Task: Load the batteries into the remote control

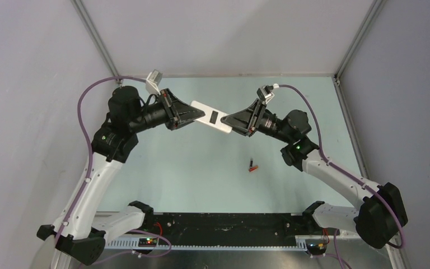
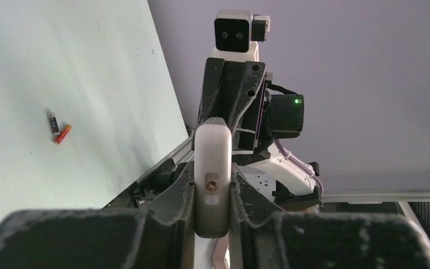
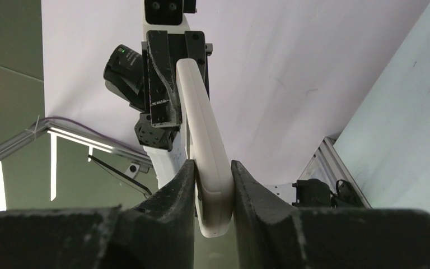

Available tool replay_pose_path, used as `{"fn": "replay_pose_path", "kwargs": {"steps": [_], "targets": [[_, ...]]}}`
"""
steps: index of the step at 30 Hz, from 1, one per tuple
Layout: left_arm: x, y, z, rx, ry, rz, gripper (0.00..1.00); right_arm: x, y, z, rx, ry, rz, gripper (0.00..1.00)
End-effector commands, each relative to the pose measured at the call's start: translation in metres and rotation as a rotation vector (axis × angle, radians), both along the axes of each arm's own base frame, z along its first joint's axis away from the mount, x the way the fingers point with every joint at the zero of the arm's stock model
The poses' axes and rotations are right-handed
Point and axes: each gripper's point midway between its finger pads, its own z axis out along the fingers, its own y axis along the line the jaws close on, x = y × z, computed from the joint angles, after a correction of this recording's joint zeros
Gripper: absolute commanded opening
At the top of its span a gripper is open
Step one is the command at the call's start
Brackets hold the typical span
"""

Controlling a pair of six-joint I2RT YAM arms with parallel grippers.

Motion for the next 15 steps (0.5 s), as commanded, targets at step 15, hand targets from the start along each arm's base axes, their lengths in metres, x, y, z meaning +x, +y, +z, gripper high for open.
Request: {"fn": "replay_pose_path", "kwargs": {"steps": [15], "targets": [[0.012, 0.025, 0.016, -0.037, -0.070, 0.060, 0.00, 0.003, -0.021, -0.017, -0.064, -0.111, 0.019, 0.05]]}}
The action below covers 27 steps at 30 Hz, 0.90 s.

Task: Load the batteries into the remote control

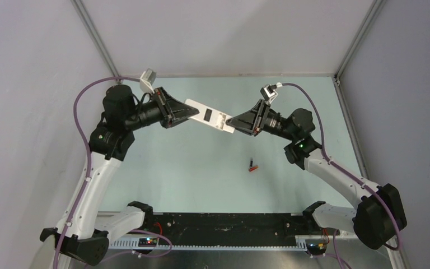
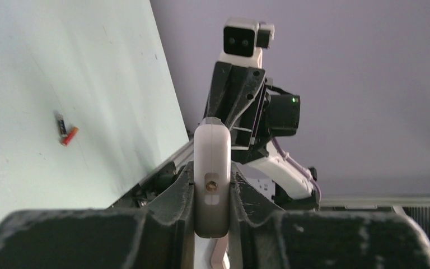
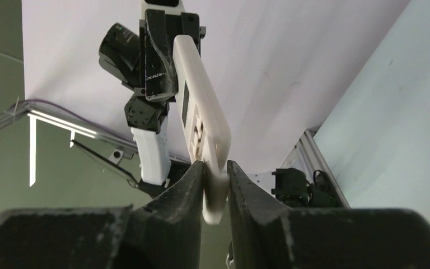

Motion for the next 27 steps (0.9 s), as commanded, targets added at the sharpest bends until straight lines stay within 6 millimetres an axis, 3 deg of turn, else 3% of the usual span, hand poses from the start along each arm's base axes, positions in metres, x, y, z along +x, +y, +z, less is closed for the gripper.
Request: {"fn": "replay_pose_path", "kwargs": {"steps": [1, 7, 19, 21, 23, 27], "targets": [[0.007, 0.013, 0.019, -0.021, -0.086, 0.068, 0.00, 0.004, -0.009, -0.003, -0.014, -0.055, -0.022, 0.06], [0.012, 0.014, 0.011, -0.004, -0.088, 0.085, 0.00, 0.005, -0.006, -0.002, 0.010, -0.029, -0.005, 0.07], [0.033, 0.021, -0.040, 0.102, -0.057, 0.141, 0.00, 0.014, -0.014, 0.000, 0.014, -0.003, -0.040, 0.00], [0.035, 0.024, -0.049, 0.130, -0.062, 0.155, 0.00, 0.023, -0.022, -0.008, -0.019, 0.020, -0.080, 0.00], [0.037, 0.030, -0.059, 0.160, -0.070, 0.173, 0.00, 0.040, -0.035, -0.030, -0.101, 0.076, -0.163, 0.00], [0.036, 0.036, -0.074, 0.222, -0.094, 0.174, 0.00, 0.073, -0.082, -0.092, -0.358, 0.162, -0.438, 0.00]]}}
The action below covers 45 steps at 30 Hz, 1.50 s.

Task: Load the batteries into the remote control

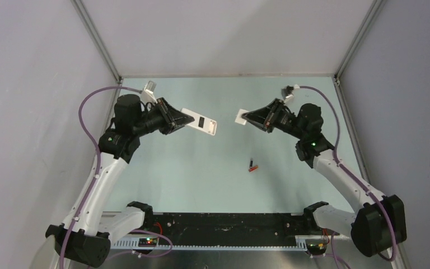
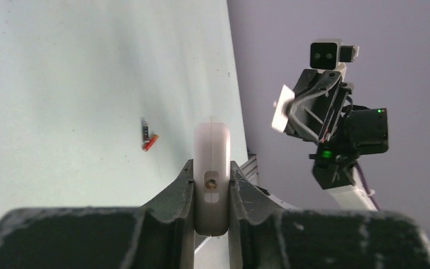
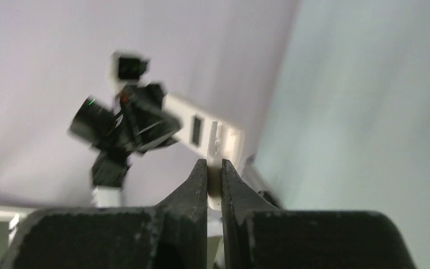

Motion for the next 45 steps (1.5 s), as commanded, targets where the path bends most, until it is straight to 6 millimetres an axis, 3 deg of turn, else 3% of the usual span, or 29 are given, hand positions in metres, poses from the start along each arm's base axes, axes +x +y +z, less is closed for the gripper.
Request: {"fn": "replay_pose_path", "kwargs": {"steps": [1, 5, 7, 19, 29, 36, 38, 40, 43, 45], "targets": [[-0.001, 0.010, 0.000, 0.078, -0.117, -0.003, 0.00, 0.028, -0.059, -0.074, -0.323, 0.114, -0.291, 0.00], [-0.006, 0.009, -0.013, 0.100, -0.110, -0.035, 0.00, 0.043, -0.106, -0.125, -0.506, 0.231, -0.452, 0.00], [-0.007, 0.008, -0.019, 0.103, -0.099, -0.052, 0.00, 0.047, -0.116, -0.145, -0.535, 0.279, -0.467, 0.00], [-0.034, -0.002, -0.028, 0.118, -0.163, -0.200, 0.00, 0.049, -0.129, -0.240, -0.649, 0.541, -0.444, 0.00], [-0.085, -0.029, 0.001, 0.144, -0.431, -0.472, 0.00, 0.040, -0.147, -0.280, -0.744, 0.671, -0.475, 0.02], [-0.098, -0.036, 0.010, 0.137, -0.493, -0.536, 0.00, 0.032, -0.154, -0.300, -0.782, 0.747, -0.469, 0.06], [-0.096, -0.035, 0.011, 0.140, -0.495, -0.530, 0.00, 0.030, -0.156, -0.303, -0.792, 0.763, -0.473, 0.12], [-0.094, -0.035, 0.012, 0.144, -0.494, -0.521, 0.00, 0.028, -0.159, -0.304, -0.801, 0.772, -0.482, 0.24], [-0.091, -0.035, 0.011, 0.150, -0.487, -0.507, 0.00, 0.026, -0.165, -0.300, -0.824, 0.768, -0.508, 0.51], [-0.090, -0.034, 0.009, 0.152, -0.481, -0.501, 0.00, 0.024, -0.168, -0.293, -0.836, 0.750, -0.524, 0.61]]}}
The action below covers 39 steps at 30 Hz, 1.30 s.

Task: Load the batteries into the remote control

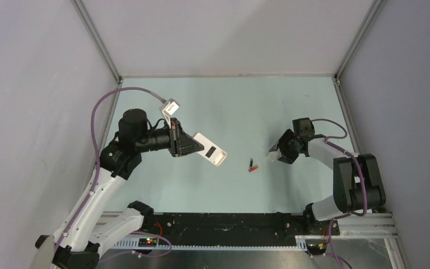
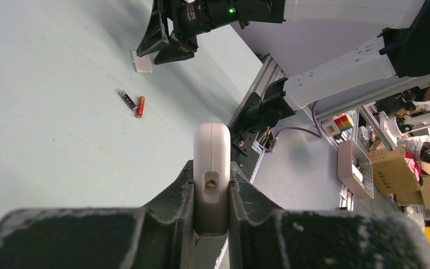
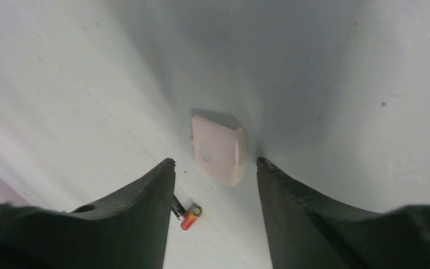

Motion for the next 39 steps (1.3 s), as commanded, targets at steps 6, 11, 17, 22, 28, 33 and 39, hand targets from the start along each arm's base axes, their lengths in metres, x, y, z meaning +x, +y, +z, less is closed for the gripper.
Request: {"fn": "replay_pose_path", "kwargs": {"steps": [6, 11, 17, 22, 28, 33, 39], "targets": [[0.007, 0.002, 0.021, -0.022, -0.062, 0.049, 0.00, -0.015, -0.016, 0.033, -0.110, -0.069, -0.005, 0.70], [0.007, 0.002, 0.019, -0.026, -0.035, 0.064, 0.00, -0.025, 0.007, 0.058, -0.150, -0.173, 0.106, 0.68], [0.008, 0.003, 0.014, -0.021, -0.026, 0.075, 0.00, -0.031, 0.051, 0.075, -0.207, -0.275, 0.248, 0.48], [0.016, 0.005, 0.002, 0.007, -0.012, 0.111, 0.00, -0.029, 0.081, 0.062, -0.270, -0.260, 0.359, 0.43], [0.028, 0.007, 0.000, 0.027, -0.025, 0.154, 0.00, -0.020, 0.102, 0.046, -0.350, -0.231, 0.440, 0.45], [0.029, 0.013, 0.001, 0.029, -0.053, 0.198, 0.00, -0.022, 0.116, 0.028, -0.399, -0.198, 0.482, 0.43], [0.028, 0.022, 0.000, 0.029, -0.074, 0.251, 0.00, -0.023, 0.118, 0.010, -0.449, -0.119, 0.456, 0.34]]}}
